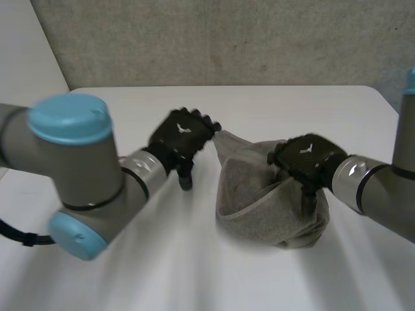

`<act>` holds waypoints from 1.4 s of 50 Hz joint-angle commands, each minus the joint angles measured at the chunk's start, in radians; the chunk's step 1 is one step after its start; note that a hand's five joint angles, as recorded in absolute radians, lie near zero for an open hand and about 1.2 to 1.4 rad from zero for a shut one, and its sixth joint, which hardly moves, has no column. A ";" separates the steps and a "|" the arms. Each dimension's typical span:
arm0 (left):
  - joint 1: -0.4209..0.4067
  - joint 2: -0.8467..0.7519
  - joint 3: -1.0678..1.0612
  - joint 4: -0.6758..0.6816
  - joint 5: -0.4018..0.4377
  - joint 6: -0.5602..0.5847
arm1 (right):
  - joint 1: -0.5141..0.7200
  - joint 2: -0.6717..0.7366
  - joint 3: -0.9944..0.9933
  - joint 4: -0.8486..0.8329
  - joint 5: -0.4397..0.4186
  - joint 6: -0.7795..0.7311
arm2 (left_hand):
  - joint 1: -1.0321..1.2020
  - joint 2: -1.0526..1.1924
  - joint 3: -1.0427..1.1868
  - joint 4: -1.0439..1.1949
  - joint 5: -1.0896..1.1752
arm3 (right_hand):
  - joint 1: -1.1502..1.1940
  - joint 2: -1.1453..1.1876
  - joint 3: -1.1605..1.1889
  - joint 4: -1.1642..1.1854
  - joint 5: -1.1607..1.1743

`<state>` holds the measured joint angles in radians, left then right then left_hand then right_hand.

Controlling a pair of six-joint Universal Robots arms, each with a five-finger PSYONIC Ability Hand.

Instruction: Fold the towel.

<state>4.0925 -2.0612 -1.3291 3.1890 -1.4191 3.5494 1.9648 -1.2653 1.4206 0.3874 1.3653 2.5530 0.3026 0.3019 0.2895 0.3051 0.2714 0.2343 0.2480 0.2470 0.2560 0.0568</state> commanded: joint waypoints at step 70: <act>-0.093 0.096 -0.317 0.345 -0.262 0.252 | -0.110 -0.145 0.302 -0.581 -0.114 0.192 | 1.094 1.094 1.107 1.091 0.950 | 1.162 1.148 1.149 1.140 1.165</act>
<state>3.9992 -1.9817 -1.4137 3.5252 -1.6819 3.7475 1.8566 -1.4238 1.5927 -0.2676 1.2568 2.8796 1.4425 1.4915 1.5452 1.5077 1.4974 1.3324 1.3183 1.3344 1.3341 1.1683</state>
